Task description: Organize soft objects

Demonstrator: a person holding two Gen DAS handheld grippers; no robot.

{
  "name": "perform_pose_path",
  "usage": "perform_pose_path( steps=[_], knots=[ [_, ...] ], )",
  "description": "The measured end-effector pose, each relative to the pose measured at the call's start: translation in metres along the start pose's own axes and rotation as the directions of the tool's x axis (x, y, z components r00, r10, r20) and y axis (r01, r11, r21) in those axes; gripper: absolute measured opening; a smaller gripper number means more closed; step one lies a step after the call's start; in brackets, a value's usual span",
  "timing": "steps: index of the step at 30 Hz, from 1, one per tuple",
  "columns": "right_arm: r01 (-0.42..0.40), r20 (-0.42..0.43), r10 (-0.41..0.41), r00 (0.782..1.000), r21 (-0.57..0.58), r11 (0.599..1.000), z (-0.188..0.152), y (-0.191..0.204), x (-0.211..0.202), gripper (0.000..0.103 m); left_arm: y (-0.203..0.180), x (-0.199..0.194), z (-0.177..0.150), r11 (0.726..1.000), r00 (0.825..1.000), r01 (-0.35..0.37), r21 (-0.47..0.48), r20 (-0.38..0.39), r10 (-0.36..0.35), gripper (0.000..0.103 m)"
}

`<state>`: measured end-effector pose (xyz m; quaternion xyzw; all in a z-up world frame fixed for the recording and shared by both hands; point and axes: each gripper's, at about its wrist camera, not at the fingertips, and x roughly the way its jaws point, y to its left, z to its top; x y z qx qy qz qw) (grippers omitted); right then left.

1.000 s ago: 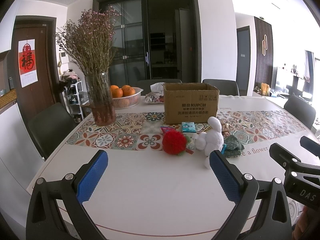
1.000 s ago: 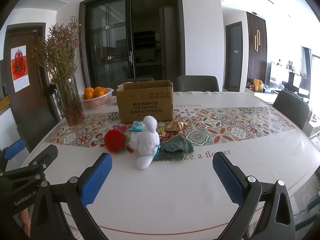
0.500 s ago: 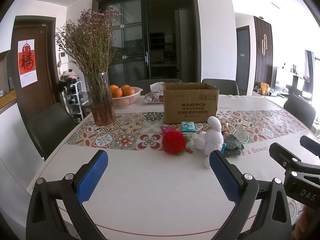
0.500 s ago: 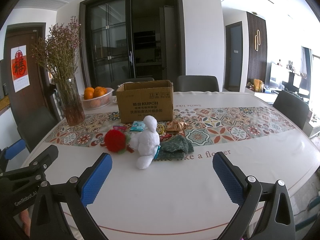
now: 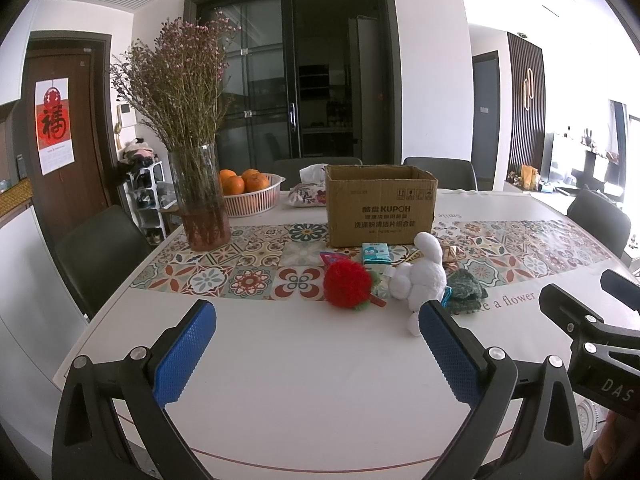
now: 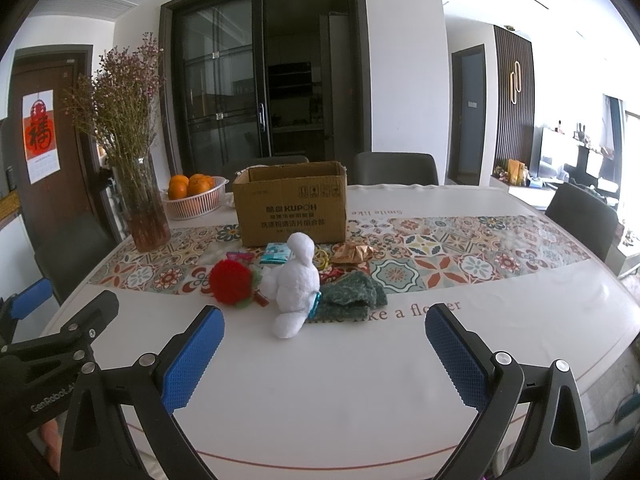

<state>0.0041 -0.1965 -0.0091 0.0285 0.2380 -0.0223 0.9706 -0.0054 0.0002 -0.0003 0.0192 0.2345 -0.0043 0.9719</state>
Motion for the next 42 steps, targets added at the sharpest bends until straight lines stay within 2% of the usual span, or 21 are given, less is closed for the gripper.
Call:
perform_pose_path(
  steps=[8, 18, 24, 32, 37, 42],
  knots=[
    [0.003, -0.002, -0.003, 1.000, -0.001, 1.000, 0.000, 0.000, 0.000, 0.102, 0.000, 0.006, -0.001, 1.000, 1.000, 0.008, -0.001, -0.014, -0.008, 0.103],
    [-0.005, -0.046, 0.005, 0.999, -0.018, 1.000, 0.002, 0.008, 0.022, 0.102, 0.003, 0.042, -0.006, 0.998, 0.992, 0.065, -0.008, -0.107, -0.066, 0.103],
    [-0.036, -0.094, 0.033, 0.995, -0.022, 0.999, 0.009, 0.013, 0.053, 0.102, 0.006, 0.074, -0.004, 0.997, 0.983, 0.077, 0.012, -0.166, -0.074, 0.103],
    [-0.072, -0.150, 0.065, 0.987, -0.039, 0.997, 0.019, 0.024, 0.100, 0.102, 0.010, 0.108, 0.005, 0.997, 0.982, 0.067, 0.044, -0.182, -0.058, 0.103],
    [-0.083, -0.175, 0.073, 0.982, -0.054, 0.995, 0.024, 0.029, 0.128, 0.101, 0.009, 0.134, 0.009, 0.993, 0.978, 0.088, 0.075, -0.195, -0.072, 0.103],
    [-0.106, -0.239, 0.097, 0.966, -0.027, 0.994, 0.024, 0.028, 0.160, 0.098, 0.005, 0.165, 0.010, 0.987, 0.969, 0.128, 0.096, -0.223, -0.104, 0.100]
  ],
)
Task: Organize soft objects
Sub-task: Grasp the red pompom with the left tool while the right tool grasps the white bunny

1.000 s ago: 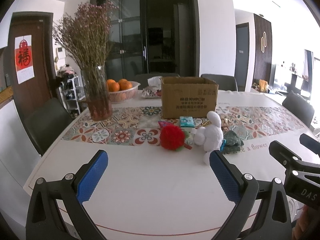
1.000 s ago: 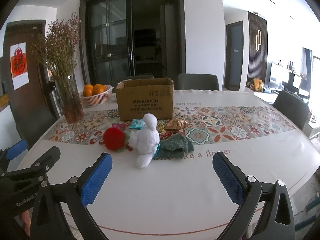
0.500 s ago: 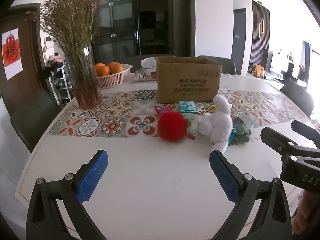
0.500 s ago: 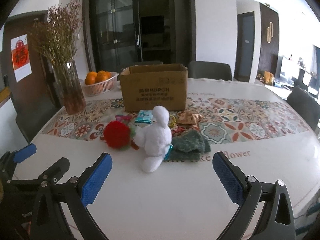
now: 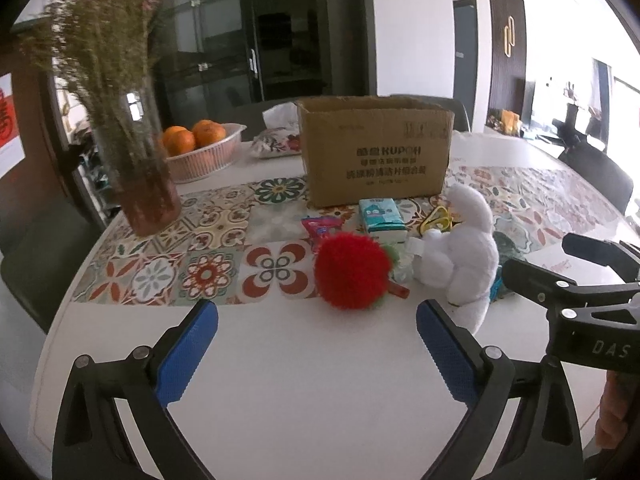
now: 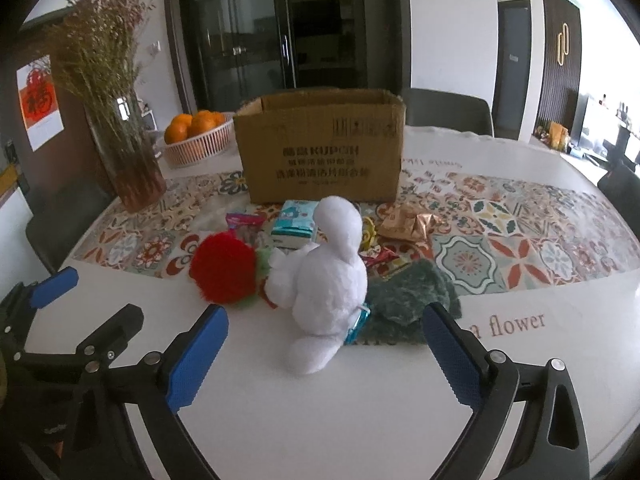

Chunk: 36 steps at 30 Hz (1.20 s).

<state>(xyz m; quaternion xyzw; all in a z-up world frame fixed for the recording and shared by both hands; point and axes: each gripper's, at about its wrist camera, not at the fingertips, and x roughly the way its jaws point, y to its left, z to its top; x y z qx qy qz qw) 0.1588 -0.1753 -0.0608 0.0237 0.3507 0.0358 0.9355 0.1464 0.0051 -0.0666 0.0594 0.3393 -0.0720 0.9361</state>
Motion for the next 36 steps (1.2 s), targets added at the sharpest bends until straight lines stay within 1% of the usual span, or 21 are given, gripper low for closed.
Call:
perform_pose_path(
  steps=[2, 7, 11, 17, 20, 23, 25, 28, 31, 32, 33, 35, 36],
  knots=[
    [0.006, -0.017, -0.006, 1.000, -0.007, 1.000, 0.003, 0.000, 0.013, 0.097, 0.000, 0.010, 0.002, 1.000, 1.000, 0.009, 0.009, -0.009, -0.009, 0.099],
    [0.013, -0.053, -0.014, 0.998, -0.027, 1.000, 0.007, 0.001, 0.040, 0.093, -0.001, 0.041, 0.007, 0.998, 0.998, 0.059, 0.031, -0.027, -0.058, 0.097],
    [0.004, -0.079, -0.006, 0.997, -0.030, 1.000, 0.008, -0.002, 0.056, 0.088, -0.005, 0.057, 0.008, 0.994, 0.996, 0.085, 0.068, -0.023, -0.083, 0.097],
    [-0.003, -0.098, -0.001, 0.995, -0.042, 0.999, 0.010, -0.004, 0.074, 0.081, -0.010, 0.079, 0.011, 0.986, 0.991, 0.132, 0.099, -0.047, -0.127, 0.094],
    [-0.004, -0.105, -0.001, 0.995, -0.041, 0.999, 0.010, -0.006, 0.083, 0.078, -0.011, 0.092, 0.013, 0.983, 0.986, 0.156, 0.099, -0.069, -0.149, 0.091],
    [-0.011, -0.110, 0.008, 0.994, -0.028, 1.000, 0.012, -0.009, 0.091, 0.078, -0.012, 0.104, 0.016, 0.980, 0.981, 0.177, 0.093, -0.096, -0.168, 0.089],
    [-0.011, -0.099, 0.009, 0.995, -0.029, 1.000, 0.015, -0.010, 0.094, 0.078, -0.015, 0.114, 0.016, 0.974, 0.974, 0.206, 0.095, -0.120, -0.194, 0.088],
    [-0.064, -0.108, 0.058, 0.992, -0.046, 0.997, 0.017, -0.005, 0.101, 0.077, -0.017, 0.126, 0.017, 0.970, 0.965, 0.228, 0.081, -0.148, -0.215, 0.085],
    [-0.077, -0.109, 0.072, 0.991, -0.047, 0.996, 0.017, -0.002, 0.104, 0.076, -0.018, 0.132, 0.016, 0.969, 0.963, 0.232, 0.086, -0.160, -0.217, 0.079],
    [-0.078, -0.109, 0.072, 0.991, -0.044, 0.996, 0.016, -0.002, 0.105, 0.076, -0.019, 0.133, 0.017, 0.969, 0.963, 0.231, 0.089, -0.161, -0.215, 0.079],
    [-0.079, -0.110, 0.074, 0.991, -0.041, 0.996, 0.016, -0.003, 0.106, 0.074, -0.020, 0.134, 0.017, 0.968, 0.963, 0.232, 0.092, -0.162, -0.216, 0.078],
    [-0.087, -0.114, 0.083, 0.990, -0.030, 0.996, 0.015, -0.004, 0.108, 0.068, -0.022, 0.135, 0.017, 0.967, 0.962, 0.237, 0.098, -0.164, -0.219, 0.073],
    [-0.095, -0.116, 0.091, 0.989, -0.024, 0.995, 0.015, -0.005, 0.109, 0.065, -0.023, 0.137, 0.018, 0.967, 0.962, 0.236, 0.100, -0.166, -0.218, 0.068]
  ],
)
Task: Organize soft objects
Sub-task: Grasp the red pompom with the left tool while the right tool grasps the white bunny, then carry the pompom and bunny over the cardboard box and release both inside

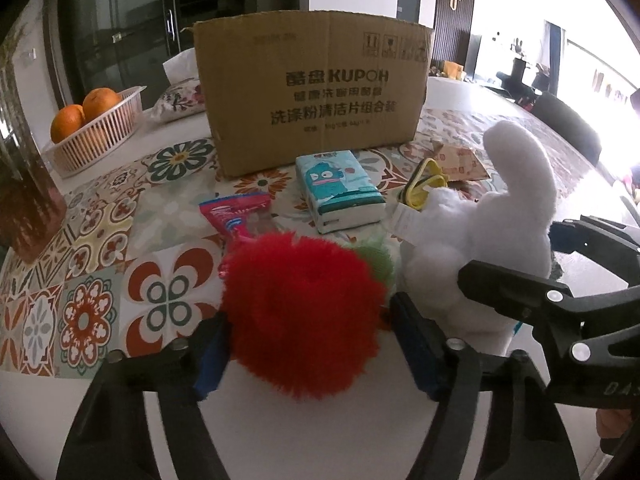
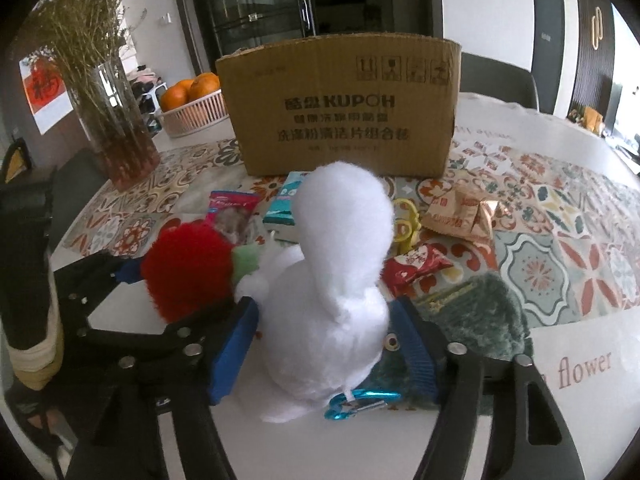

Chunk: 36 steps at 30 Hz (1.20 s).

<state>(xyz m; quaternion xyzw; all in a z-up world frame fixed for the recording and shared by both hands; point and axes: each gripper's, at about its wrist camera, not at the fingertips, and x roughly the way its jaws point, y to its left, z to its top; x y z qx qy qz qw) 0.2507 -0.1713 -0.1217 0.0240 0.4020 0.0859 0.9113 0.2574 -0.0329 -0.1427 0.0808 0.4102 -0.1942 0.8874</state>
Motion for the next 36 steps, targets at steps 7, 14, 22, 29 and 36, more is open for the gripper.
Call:
perform_pose_path(
  steps=[7, 14, 22, 29, 36],
  knots=[
    [-0.018, -0.014, 0.018, 1.000, 0.009, 1.000, -0.003, 0.002, 0.002, 0.057, 0.002, 0.008, 0.002, 1.000, 1.000, 0.003, -0.019, -0.015, -0.004, 0.041],
    [-0.021, -0.018, 0.022, 1.000, 0.029, 0.999, -0.003, -0.001, 0.002, 0.052, 0.004, -0.002, 0.005, 0.997, 1.000, 0.024, -0.076, 0.005, -0.024, 0.037],
    [-0.028, 0.002, 0.028, 1.000, 0.059, 0.998, -0.003, -0.003, -0.009, 0.052, 0.002, -0.031, 0.008, 0.994, 0.999, -0.023, -0.109, 0.035, 0.027, 0.037],
    [-0.025, 0.049, 0.021, 0.999, 0.062, 0.998, 0.001, -0.001, -0.032, 0.052, -0.001, -0.061, 0.014, 0.992, 0.995, -0.035, -0.124, 0.087, 0.046, 0.037],
    [-0.020, 0.110, 0.014, 0.994, 0.054, 0.998, 0.010, 0.003, -0.059, 0.052, -0.006, -0.086, 0.026, 0.990, 0.989, -0.046, -0.136, 0.136, 0.064, 0.037]
  ],
)
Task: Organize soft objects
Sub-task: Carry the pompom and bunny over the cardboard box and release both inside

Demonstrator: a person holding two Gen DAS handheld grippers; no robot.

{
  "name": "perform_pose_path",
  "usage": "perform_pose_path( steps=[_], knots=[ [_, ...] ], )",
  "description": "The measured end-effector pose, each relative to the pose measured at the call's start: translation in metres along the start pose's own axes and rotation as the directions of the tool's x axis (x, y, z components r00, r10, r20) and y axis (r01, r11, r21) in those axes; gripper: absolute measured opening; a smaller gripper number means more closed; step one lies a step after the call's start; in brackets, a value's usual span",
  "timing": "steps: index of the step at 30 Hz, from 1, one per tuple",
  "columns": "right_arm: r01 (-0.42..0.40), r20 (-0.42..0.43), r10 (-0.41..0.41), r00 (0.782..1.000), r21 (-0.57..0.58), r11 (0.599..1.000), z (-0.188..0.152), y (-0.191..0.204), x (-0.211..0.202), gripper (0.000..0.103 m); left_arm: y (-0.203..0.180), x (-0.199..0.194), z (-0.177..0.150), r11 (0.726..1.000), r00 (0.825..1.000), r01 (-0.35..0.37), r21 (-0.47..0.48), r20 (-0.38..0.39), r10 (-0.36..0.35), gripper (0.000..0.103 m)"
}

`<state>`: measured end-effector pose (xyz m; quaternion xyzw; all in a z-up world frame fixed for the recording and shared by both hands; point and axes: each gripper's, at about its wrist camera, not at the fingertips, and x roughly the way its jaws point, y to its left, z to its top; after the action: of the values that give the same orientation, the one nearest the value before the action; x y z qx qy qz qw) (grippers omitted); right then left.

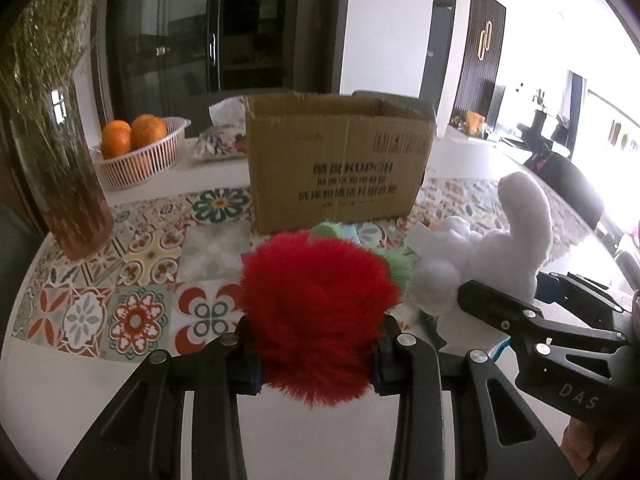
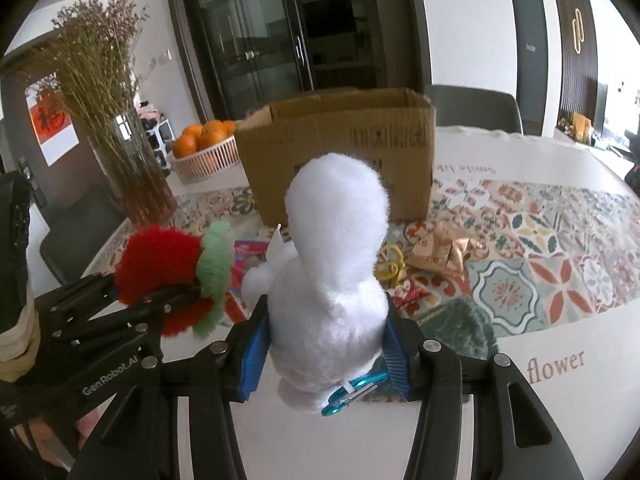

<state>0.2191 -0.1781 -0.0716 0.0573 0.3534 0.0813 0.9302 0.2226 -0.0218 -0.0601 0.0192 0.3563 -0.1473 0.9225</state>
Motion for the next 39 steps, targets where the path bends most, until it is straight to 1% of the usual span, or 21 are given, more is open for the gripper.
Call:
perform_pose_path(
  steps=[6, 11, 17, 20, 25, 34, 39],
  knots=[
    [-0.005, 0.050, 0.005, 0.999, 0.007, 1.000, 0.012, 0.002, -0.019, 0.052, -0.002, -0.018, 0.017, 1.000, 0.999, 0.009, -0.014, 0.043, -0.008, 0.037],
    [-0.006, 0.094, 0.005, 0.996, 0.008, 1.000, 0.023, 0.005, -0.037, 0.052, -0.006, -0.034, 0.029, 1.000, 0.997, -0.003, -0.014, 0.083, 0.004, 0.037],
    [-0.002, 0.135, 0.000, 0.991, 0.013, 1.000, 0.038, 0.006, -0.050, 0.052, -0.008, -0.045, 0.047, 1.000, 0.993, -0.013, -0.013, 0.116, 0.015, 0.037],
    [-0.002, 0.152, -0.001, 0.988, 0.020, 1.000, 0.049, 0.004, -0.052, 0.052, -0.006, -0.047, 0.059, 1.000, 0.992, 0.007, -0.017, 0.124, -0.004, 0.037],
    [-0.008, 0.174, 0.002, 0.985, 0.032, 0.999, 0.073, 0.000, -0.052, 0.052, -0.005, -0.048, 0.087, 1.000, 0.990, 0.005, -0.002, 0.142, -0.005, 0.037],
    [-0.003, 0.192, -0.002, 0.981, 0.028, 1.000, 0.123, -0.006, -0.049, 0.052, 0.000, -0.035, 0.137, 1.000, 0.990, 0.016, -0.006, 0.138, -0.015, 0.037],
    [0.011, 0.187, -0.014, 0.982, 0.019, 1.000, 0.152, -0.008, -0.044, 0.052, 0.003, -0.025, 0.157, 0.999, 0.992, 0.030, -0.010, 0.121, -0.029, 0.037]
  ],
)
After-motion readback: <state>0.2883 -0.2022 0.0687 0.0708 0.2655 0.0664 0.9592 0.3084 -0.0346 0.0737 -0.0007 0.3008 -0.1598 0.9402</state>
